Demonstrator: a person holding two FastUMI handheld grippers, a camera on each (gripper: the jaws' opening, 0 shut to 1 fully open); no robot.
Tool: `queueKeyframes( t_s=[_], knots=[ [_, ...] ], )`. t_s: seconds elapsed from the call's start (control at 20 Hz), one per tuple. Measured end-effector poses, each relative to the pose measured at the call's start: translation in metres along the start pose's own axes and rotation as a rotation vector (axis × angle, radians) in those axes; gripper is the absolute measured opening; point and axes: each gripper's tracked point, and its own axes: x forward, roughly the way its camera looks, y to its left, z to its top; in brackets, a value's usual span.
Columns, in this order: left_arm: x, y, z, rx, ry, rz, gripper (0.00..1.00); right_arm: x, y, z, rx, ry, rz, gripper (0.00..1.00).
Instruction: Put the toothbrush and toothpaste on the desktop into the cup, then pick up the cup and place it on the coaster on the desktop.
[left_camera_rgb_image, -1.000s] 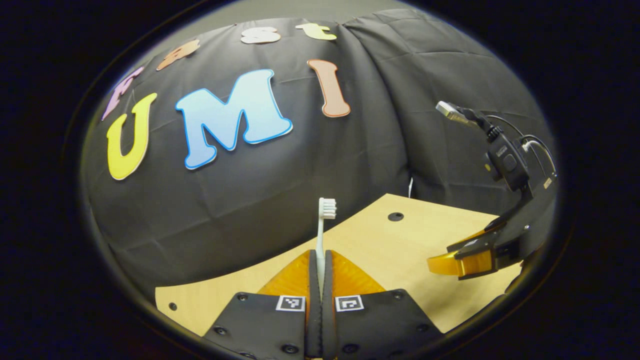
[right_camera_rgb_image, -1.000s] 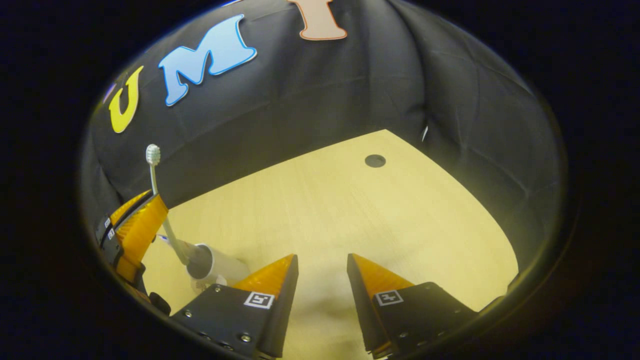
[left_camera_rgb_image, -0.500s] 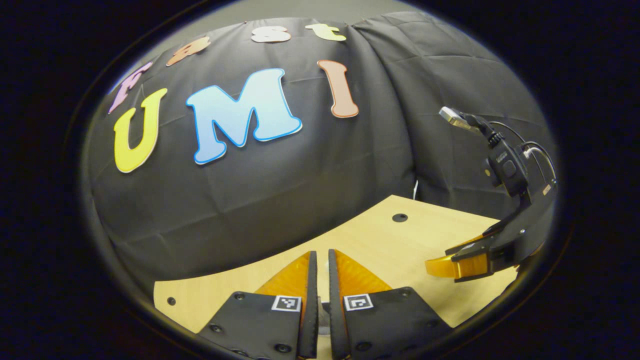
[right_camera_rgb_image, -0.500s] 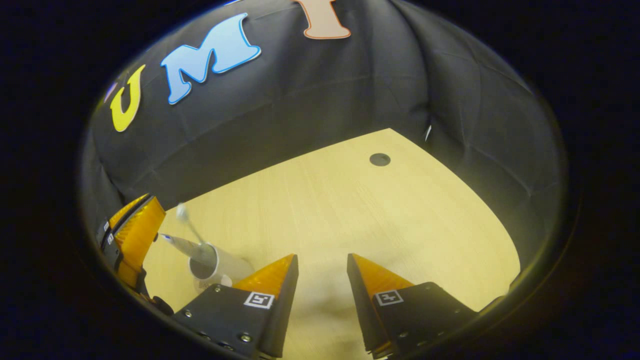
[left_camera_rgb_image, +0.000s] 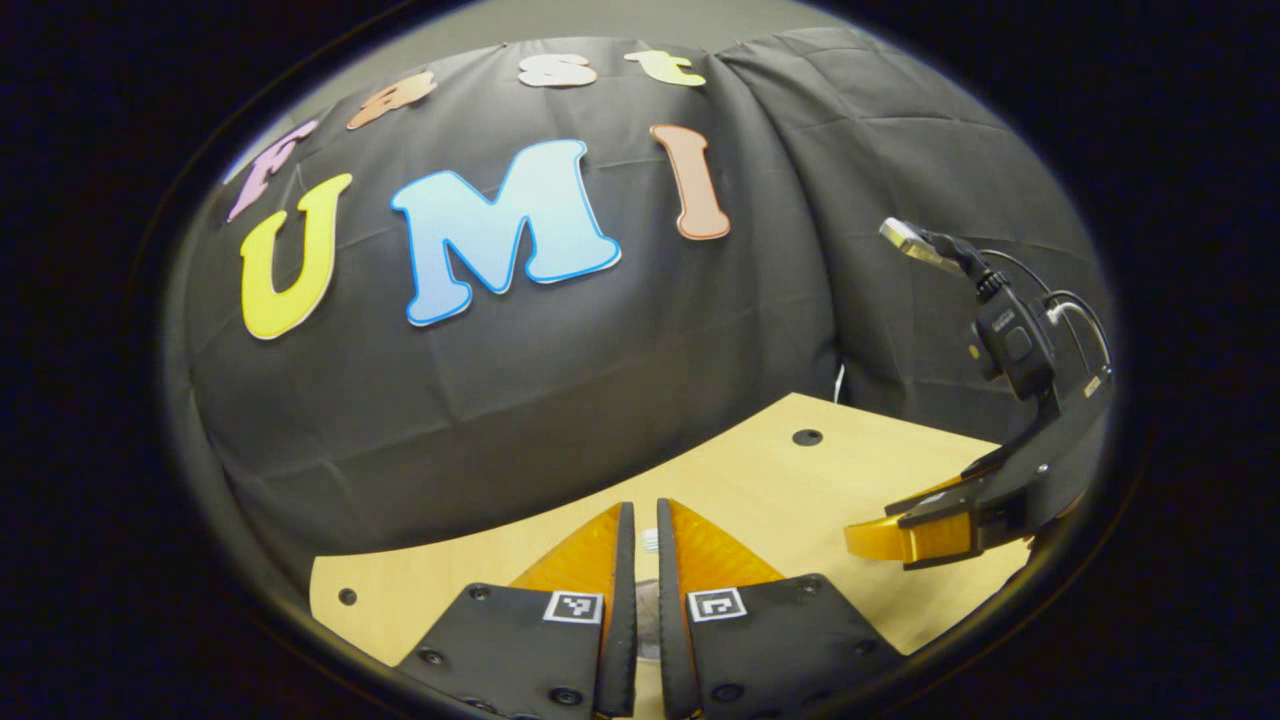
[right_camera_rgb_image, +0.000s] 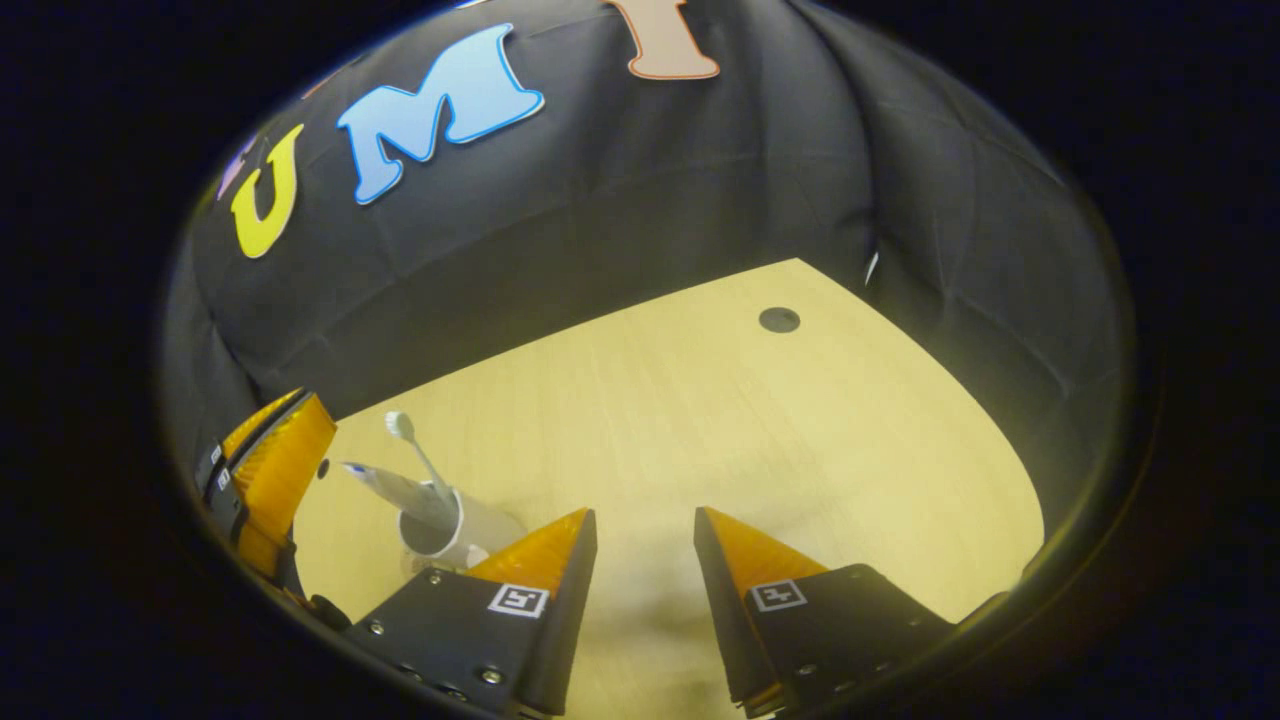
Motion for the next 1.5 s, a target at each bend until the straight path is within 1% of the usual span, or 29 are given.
queueKeyframes(
  t_s=[0.2,0.5,0.6,0.65,0.7,0.75,0.8,0.85,0.9,0.95,1.0,1.05,1.1,1.25,1.3,1.35,1.4,1.5],
  knots=[
    [-0.015,0.011,-0.007,-0.040,0.014,0.031,0.17,-0.004,0.013,0.002,-0.053,-0.003,0.034,0.58],
    [-0.036,0.037,-0.018,-0.080,0.030,0.102,0.17,-0.008,0.035,-0.002,-0.138,0.006,0.092,0.58],
    [-0.044,0.046,-0.020,-0.093,0.029,0.128,0.17,-0.008,0.042,-0.002,-0.162,0.015,0.119,0.60],
    [-0.048,0.051,-0.021,-0.098,0.031,0.141,0.18,-0.008,0.047,-0.002,-0.176,0.019,0.131,0.64],
    [-0.053,0.055,-0.023,-0.103,0.034,0.155,0.18,-0.008,0.051,-0.002,-0.193,0.021,0.143,0.60],
    [-0.058,0.058,-0.024,-0.112,0.034,0.167,0.25,-0.009,0.054,-0.002,-0.215,0.023,0.155,0.60],
    [-0.063,0.062,-0.025,-0.121,0.029,0.177,0.24,-0.009,0.058,-0.002,-0.243,0.023,0.165,0.60],
    [-0.068,0.066,-0.025,-0.132,0.023,0.190,0.25,-0.010,0.063,-0.002,-0.275,0.022,0.176,0.64],
    [-0.072,0.068,-0.024,-0.140,0.018,0.202,0.25,-0.010,0.066,-0.001,-0.309,0.022,0.188,0.60],
    [-0.077,0.072,-0.025,-0.146,0.016,0.215,0.30,-0.009,0.074,-0.004,-0.338,0.031,0.219,0.66],
    [-0.082,0.075,-0.025,-0.151,0.018,0.227,0.31,-0.010,0.079,-0.005,-0.372,0.037,0.231,0.72],
    [-0.087,0.077,-0.027,-0.160,0.019,0.235,0.34,-0.010,0.084,-0.006,-0.408,0.041,0.244,0.72],
    [-0.092,0.079,-0.027,-0.167,0.019,0.246,0.35,-0.011,0.087,-0.007,-0.448,0.045,0.256,0.75],
    [-0.107,0.084,-0.030,-0.192,0.022,0.271,0.53,-0.007,0.097,-0.016,-0.565,0.064,0.275,0.75],
    [-0.114,0.086,-0.033,-0.198,0.028,0.286,0.53,-0.007,0.099,-0.020,-0.600,0.078,0.284,0.75],
    [-0.119,0.088,-0.035,-0.207,0.033,0.293,0.58,-0.006,0.102,-0.023,-0.632,0.086,0.290,0.78],
    [-0.122,0.090,-0.037,-0.217,0.038,0.299,0.57,-0.006,0.103,-0.024,-0.659,0.094,0.296,0.78],
    [-0.129,0.092,-0.041,-0.237,0.045,0.313,0.71,-0.005,0.108,-0.029,-0.690,0.112,0.310,0.78]
  ],
)
